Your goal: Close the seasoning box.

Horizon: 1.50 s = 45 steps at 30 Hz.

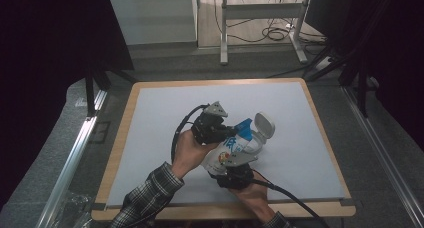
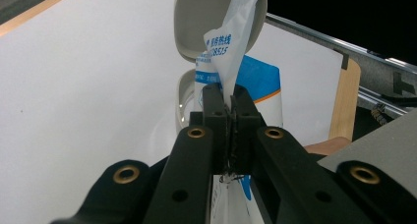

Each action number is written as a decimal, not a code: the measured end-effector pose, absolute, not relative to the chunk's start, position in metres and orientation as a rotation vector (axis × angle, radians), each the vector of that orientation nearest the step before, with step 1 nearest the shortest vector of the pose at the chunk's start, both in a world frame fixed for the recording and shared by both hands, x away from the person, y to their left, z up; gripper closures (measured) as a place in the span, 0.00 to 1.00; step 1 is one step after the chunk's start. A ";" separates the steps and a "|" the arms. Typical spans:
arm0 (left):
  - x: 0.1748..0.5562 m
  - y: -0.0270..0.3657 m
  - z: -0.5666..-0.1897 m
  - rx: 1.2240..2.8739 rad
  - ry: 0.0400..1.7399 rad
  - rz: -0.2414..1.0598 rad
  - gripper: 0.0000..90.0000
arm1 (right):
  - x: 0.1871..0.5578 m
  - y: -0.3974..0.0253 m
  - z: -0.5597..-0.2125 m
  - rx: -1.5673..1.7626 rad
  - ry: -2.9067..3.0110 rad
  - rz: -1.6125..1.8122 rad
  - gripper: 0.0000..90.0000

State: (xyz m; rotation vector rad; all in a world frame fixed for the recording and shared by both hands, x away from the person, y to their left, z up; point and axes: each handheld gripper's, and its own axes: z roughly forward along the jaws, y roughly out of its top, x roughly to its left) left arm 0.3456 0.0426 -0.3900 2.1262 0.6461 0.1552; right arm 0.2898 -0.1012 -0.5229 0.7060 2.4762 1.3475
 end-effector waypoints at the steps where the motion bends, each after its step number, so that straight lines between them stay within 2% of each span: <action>1: 0.346 0.041 -0.390 2.131 0.642 0.156 0.98 | 0.290 -0.102 -0.523 0.700 2.477 1.347 0.58; 26: 0.358 0.023 -0.389 2.207 0.623 0.171 0.98 | 0.295 -0.105 -0.519 0.729 2.540 1.461 0.58; 45: 0.366 0.020 -0.391 2.200 0.629 0.155 0.98 | 0.294 -0.106 -0.513 0.715 2.566 1.534 0.59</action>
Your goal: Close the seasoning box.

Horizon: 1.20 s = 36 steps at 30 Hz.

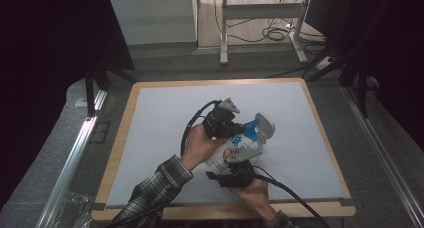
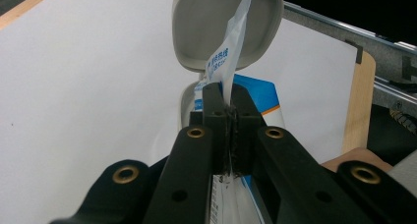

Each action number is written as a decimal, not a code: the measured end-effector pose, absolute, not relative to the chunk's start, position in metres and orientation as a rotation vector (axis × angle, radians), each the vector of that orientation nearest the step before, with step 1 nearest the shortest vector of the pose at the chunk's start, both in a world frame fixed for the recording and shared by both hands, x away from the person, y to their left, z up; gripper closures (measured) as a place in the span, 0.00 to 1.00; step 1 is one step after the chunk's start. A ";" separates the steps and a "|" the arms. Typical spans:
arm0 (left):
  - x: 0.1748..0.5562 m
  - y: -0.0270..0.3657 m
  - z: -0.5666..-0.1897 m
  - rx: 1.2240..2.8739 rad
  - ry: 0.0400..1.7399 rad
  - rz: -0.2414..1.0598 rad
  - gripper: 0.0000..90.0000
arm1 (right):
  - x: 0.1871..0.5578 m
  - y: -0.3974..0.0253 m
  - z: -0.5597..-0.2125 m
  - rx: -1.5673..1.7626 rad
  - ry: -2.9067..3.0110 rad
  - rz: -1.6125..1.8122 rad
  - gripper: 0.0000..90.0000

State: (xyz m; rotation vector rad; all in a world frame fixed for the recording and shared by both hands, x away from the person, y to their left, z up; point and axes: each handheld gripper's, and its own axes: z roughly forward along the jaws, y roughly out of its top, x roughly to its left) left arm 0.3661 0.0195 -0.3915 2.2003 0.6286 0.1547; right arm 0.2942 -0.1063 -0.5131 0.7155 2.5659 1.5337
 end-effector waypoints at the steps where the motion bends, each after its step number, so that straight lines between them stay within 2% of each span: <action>1: 0.366 0.020 -0.392 2.201 0.629 0.154 0.98 | 0.294 -0.106 -0.513 0.713 2.566 1.535 0.59; 36: 0.373 0.015 -0.392 2.197 0.646 0.135 0.98 | 0.293 -0.104 -0.505 0.643 2.562 1.601 0.59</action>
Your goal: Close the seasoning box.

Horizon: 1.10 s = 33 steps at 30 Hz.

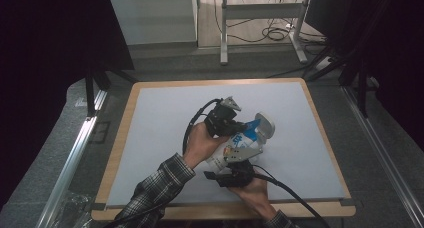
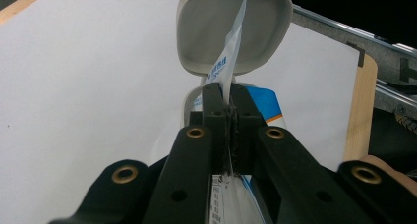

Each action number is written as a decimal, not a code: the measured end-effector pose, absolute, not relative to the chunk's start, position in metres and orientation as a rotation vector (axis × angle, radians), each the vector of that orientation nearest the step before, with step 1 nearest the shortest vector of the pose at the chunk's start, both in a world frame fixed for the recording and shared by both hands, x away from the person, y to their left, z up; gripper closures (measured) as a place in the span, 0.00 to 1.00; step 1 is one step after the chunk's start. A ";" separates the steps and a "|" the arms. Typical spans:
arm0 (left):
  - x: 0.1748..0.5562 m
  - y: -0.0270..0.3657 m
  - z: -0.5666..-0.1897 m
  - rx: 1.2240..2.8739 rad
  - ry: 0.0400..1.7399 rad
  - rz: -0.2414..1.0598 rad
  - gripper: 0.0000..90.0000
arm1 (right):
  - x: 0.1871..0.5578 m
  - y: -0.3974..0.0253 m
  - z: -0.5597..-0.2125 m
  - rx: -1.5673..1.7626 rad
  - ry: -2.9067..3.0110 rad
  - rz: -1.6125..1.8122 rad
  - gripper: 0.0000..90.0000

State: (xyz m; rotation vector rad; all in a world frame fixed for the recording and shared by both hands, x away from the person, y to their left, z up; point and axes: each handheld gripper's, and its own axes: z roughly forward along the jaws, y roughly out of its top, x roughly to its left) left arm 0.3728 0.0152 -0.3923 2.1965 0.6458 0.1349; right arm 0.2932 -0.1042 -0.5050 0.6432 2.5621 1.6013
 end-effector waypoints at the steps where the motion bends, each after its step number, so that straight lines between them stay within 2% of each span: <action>1: 0.373 0.015 -0.392 2.198 0.647 0.134 0.98 | 0.293 -0.104 -0.505 0.643 2.563 1.603 0.60; 33: 0.376 0.008 -0.391 2.211 0.665 0.116 0.97 | 0.292 -0.105 -0.499 0.652 2.560 1.663 0.60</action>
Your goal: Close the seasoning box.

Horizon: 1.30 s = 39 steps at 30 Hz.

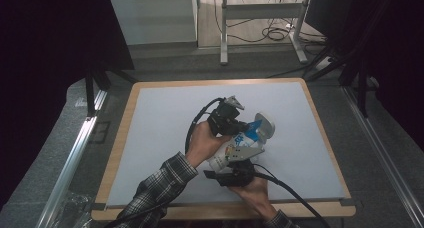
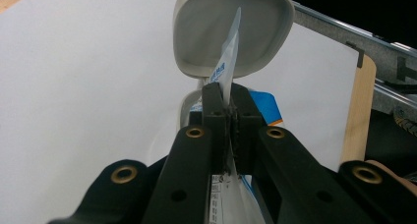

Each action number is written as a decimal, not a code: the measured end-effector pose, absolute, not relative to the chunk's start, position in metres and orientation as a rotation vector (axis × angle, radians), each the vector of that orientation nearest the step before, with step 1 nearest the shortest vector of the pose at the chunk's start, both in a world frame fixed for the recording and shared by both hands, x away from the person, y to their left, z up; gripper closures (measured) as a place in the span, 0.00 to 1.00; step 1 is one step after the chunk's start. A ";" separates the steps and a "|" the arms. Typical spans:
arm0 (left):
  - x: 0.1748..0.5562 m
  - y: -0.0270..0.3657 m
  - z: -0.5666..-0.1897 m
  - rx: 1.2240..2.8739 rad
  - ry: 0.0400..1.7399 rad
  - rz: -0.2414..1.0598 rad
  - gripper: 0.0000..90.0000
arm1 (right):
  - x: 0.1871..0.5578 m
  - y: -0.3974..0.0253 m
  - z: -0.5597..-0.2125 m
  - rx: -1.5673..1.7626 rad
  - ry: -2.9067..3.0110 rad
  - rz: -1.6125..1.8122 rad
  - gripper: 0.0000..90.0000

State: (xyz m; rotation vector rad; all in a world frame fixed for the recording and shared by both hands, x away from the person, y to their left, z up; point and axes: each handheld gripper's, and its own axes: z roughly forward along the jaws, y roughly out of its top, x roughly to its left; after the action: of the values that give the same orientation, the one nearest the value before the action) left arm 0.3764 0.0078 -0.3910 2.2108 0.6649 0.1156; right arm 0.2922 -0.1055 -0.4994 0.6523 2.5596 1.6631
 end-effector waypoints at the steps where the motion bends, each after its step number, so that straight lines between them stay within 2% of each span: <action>1: 0.376 0.008 -0.391 2.212 0.666 0.116 0.97 | 0.292 -0.106 -0.499 0.653 2.559 1.664 0.60; 39: 0.382 0.001 -0.388 2.254 0.693 0.104 0.98 | 0.288 -0.105 -0.493 0.596 2.527 1.633 0.61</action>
State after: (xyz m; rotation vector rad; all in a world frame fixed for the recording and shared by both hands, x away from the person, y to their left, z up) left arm 0.3816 0.0005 -0.3885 2.2539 0.6933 0.1039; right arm 0.2880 -0.1046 -0.4934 0.5963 2.5269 1.6333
